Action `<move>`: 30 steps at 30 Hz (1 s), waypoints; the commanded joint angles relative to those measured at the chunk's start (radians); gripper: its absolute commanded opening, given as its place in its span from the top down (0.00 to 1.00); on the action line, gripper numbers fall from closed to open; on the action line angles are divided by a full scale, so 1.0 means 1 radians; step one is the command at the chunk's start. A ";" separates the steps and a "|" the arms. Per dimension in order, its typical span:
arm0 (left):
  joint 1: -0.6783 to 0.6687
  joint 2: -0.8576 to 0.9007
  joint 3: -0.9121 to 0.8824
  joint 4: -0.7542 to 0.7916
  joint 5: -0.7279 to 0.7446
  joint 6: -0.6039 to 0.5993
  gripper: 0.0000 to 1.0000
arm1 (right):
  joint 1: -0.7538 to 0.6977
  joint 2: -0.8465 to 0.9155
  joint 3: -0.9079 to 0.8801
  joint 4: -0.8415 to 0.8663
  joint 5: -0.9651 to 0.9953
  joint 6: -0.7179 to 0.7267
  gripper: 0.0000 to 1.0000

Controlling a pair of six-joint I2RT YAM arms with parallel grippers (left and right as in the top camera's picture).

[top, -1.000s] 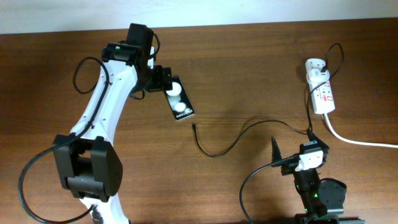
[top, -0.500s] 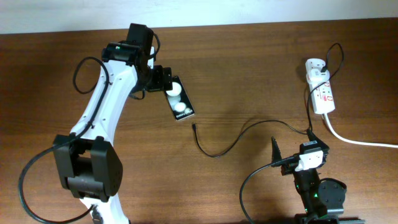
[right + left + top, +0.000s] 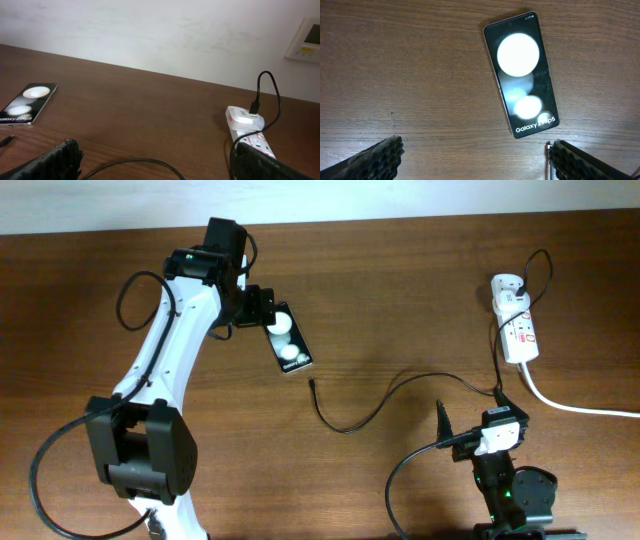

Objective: Plug charger to phone and switch on socket
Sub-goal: 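Lower the open left gripper over the phone's top end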

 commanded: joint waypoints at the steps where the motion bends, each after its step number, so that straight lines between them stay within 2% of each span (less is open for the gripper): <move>1: -0.003 -0.004 0.022 -0.002 -0.014 0.002 0.01 | 0.005 -0.005 -0.005 -0.005 0.004 0.011 0.01; 23: -0.003 -0.004 0.034 0.010 -0.010 0.001 0.01 | 0.005 -0.005 -0.005 -0.005 0.004 0.011 0.01; 27: -0.003 -0.004 0.157 -0.058 -0.010 -0.003 0.01 | 0.005 -0.005 -0.005 -0.005 0.004 0.011 0.01; 30: -0.003 -0.003 0.200 -0.074 0.017 -0.090 0.01 | 0.005 -0.005 -0.005 -0.005 0.004 0.011 0.01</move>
